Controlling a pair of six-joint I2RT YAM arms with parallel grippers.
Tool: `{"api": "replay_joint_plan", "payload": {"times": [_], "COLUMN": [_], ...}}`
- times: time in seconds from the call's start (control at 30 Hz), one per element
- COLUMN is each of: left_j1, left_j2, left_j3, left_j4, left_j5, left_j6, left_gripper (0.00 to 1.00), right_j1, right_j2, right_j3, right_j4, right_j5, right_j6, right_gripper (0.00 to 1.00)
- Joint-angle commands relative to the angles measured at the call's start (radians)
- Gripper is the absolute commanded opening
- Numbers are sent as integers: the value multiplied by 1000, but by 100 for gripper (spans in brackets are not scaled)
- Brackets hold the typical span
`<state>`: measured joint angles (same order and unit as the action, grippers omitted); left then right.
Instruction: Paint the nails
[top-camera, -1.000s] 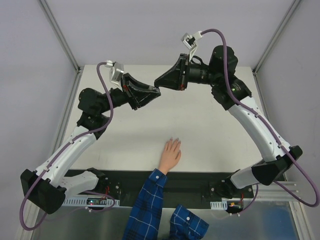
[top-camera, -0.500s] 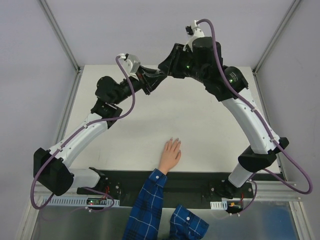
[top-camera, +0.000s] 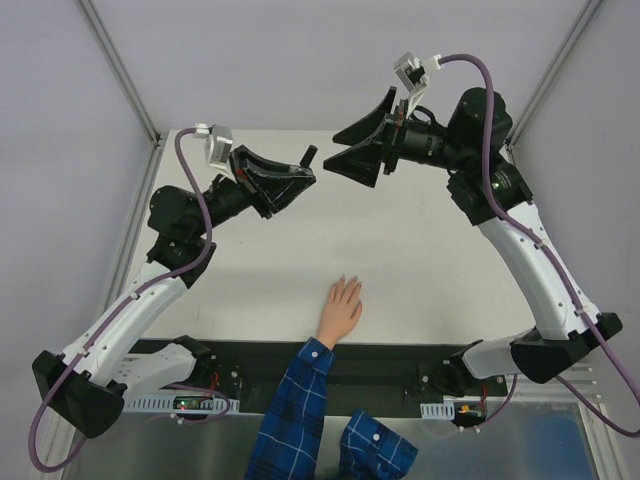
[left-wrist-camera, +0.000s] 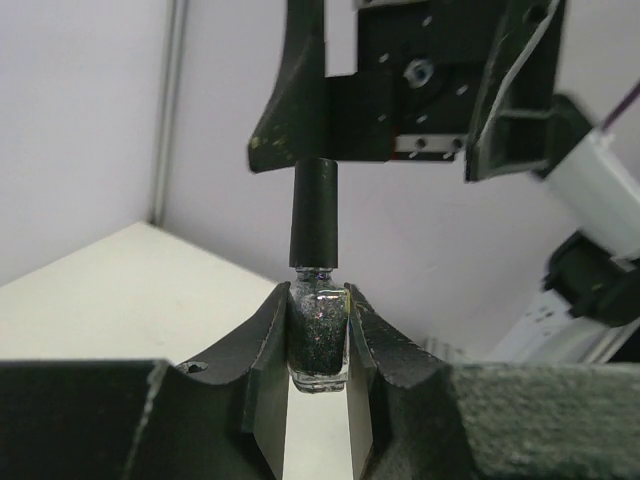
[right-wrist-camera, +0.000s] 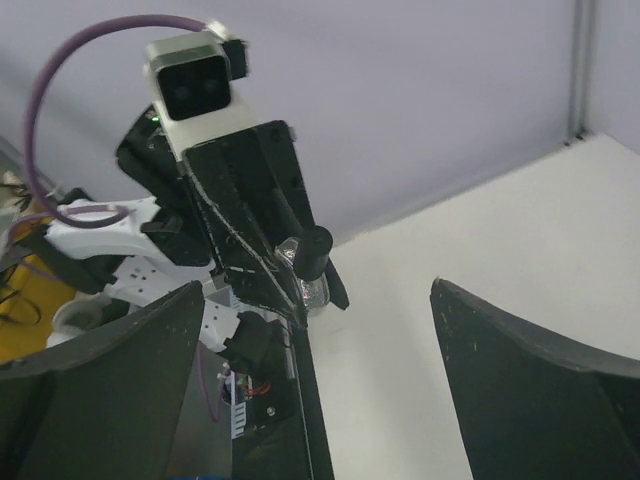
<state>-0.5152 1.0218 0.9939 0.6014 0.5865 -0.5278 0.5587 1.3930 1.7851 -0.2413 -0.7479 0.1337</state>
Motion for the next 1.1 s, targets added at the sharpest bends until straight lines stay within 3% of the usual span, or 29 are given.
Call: {"api": "replay_joint_plan", "payload": {"times": [0.0,0.13,0.17,0.3,0.5,0.8,1.0,1.07], "left_j1": [12,20,21,23,23,23,24,26], "left_j2": [-37,-25,-22,-19,-12,-11,-19,-19], "left_j3": [-47,-80,-77,-80,-83,-83,-81,-81], "left_j4": [219,391,397,460,494,497,494,494], "left_j5": [58,61,62,59,62,59,59,59], "left_j6": [-256,-369,-380,-409,-429,-431,-426,-425], "left_gripper": [0,0,0,0,0,0,0,0], "right_j1": [-8,-6,-6,0,47,99,110,113], "right_j2": [24,127,147,230,238,250,264,271], "right_j3": [-73,-44,-20,10,-12,-19,-15,-9], "right_j4": [492,897,951,1115,1125,1122,1117,1113], "right_j5": [-249,-301,-317,-337,-363,-380,-380,-386], "right_j6": [166,455,556,691,695,685,690,695], "right_gripper": [95,87,82,74,77,70,51,35]}}
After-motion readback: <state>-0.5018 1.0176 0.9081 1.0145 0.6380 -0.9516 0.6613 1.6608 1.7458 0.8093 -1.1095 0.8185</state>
